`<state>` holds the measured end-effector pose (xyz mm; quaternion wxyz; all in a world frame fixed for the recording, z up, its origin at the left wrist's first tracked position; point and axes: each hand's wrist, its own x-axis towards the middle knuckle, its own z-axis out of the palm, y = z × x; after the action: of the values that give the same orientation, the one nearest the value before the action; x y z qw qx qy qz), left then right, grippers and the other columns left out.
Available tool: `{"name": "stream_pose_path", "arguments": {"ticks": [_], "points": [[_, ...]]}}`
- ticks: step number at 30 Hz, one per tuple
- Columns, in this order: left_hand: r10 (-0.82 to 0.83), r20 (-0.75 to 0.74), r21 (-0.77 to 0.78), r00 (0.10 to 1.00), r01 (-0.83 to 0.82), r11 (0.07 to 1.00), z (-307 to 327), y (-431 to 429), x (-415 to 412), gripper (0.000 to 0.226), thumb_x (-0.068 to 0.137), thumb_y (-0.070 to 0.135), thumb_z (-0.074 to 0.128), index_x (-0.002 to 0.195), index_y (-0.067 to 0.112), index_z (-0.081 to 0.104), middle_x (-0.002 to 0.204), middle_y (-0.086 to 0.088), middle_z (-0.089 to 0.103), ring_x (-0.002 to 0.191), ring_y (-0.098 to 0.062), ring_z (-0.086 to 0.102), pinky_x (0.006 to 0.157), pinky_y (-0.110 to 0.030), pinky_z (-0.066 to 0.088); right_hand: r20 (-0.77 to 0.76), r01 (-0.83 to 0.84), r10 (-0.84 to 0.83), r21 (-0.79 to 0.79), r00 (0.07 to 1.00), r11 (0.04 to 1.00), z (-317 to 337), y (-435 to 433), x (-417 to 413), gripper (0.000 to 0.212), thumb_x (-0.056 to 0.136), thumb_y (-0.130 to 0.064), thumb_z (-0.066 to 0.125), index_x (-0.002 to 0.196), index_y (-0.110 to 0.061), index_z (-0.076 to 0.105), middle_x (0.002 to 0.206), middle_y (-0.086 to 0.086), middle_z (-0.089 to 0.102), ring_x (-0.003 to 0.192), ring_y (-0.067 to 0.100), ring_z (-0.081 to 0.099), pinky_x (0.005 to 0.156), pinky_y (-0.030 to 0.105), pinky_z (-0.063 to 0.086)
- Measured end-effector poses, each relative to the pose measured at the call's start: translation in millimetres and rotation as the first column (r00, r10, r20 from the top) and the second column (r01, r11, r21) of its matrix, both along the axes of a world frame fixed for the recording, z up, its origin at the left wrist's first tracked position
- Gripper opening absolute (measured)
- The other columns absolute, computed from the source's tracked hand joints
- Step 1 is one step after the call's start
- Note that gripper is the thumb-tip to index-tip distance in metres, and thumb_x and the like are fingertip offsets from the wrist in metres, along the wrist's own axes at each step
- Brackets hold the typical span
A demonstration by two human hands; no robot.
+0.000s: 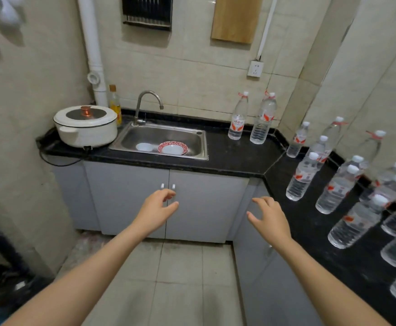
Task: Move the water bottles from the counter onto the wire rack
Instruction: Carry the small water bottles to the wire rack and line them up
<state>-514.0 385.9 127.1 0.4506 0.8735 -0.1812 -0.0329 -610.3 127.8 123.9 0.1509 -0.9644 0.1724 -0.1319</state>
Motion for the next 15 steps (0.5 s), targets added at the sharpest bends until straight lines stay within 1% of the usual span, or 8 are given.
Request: {"name": "stream_pose_path", "arguments": {"ticks": [3,6,8,13,15], "points": [[-0.032,0.006,-0.017,0.999,0.032,0.999,-6.4,-6.2,54.6,0.032,0.090,0.015,0.056,0.120,0.005,0.056,0.125,-0.010,0.056,0.114,-0.018,0.051,0.089,-0.018,0.033,0.008,0.042,-0.042,-0.023,0.999,0.999,-4.3,-0.2,36.1,0.047,0.088,-0.028,0.057,0.131,-0.012,0.048,0.132,0.007,0.047,0.122,0.023,0.042,0.098,0.034,0.038],[-0.132,0.024,-0.035,0.991,0.133,0.990,0.6,-19.5,108.9,0.031,0.090,0.015,0.056,0.120,0.005,0.056,0.124,-0.010,0.057,0.115,-0.019,0.052,0.089,-0.019,0.034,0.049,0.156,-0.156,0.002,0.987,0.988,1.5,-5.4,68.7,0.046,0.087,-0.027,0.059,0.129,-0.011,0.050,0.130,0.008,0.048,0.120,0.025,0.044,0.096,0.038,0.041],[-0.184,0.054,-0.038,0.981,0.186,0.982,9.4,-28.0,141.0,0.031,0.088,0.013,0.058,0.118,0.004,0.058,0.122,-0.011,0.058,0.114,-0.021,0.053,0.090,-0.019,0.034,0.064,0.224,-0.223,0.000,0.973,0.975,8.0,-8.7,85.3,0.045,0.087,-0.028,0.059,0.128,-0.011,0.051,0.128,0.008,0.050,0.118,0.026,0.046,0.095,0.038,0.042],[-0.263,0.076,-0.098,0.962,0.270,0.958,24.7,-51.6,200.4,0.027,0.086,0.011,0.061,0.113,0.004,0.062,0.117,-0.011,0.063,0.109,-0.023,0.058,0.093,-0.026,0.040,0.097,0.372,-0.372,0.018,0.923,0.928,15.2,-10.5,101.5,0.045,0.087,-0.026,0.060,0.128,-0.010,0.051,0.127,0.006,0.051,0.118,0.022,0.045,0.093,0.031,0.040],[-0.300,0.053,-0.106,0.953,0.304,0.947,18.0,-64.9,210.7,0.027,0.086,0.010,0.060,0.112,0.003,0.061,0.115,-0.012,0.063,0.108,-0.024,0.058,0.092,-0.026,0.039,0.053,0.440,-0.441,0.033,0.896,0.898,9.0,-10.3,96.7,0.046,0.087,-0.027,0.059,0.129,-0.011,0.051,0.129,0.006,0.050,0.118,0.022,0.044,0.093,0.032,0.040]]}}
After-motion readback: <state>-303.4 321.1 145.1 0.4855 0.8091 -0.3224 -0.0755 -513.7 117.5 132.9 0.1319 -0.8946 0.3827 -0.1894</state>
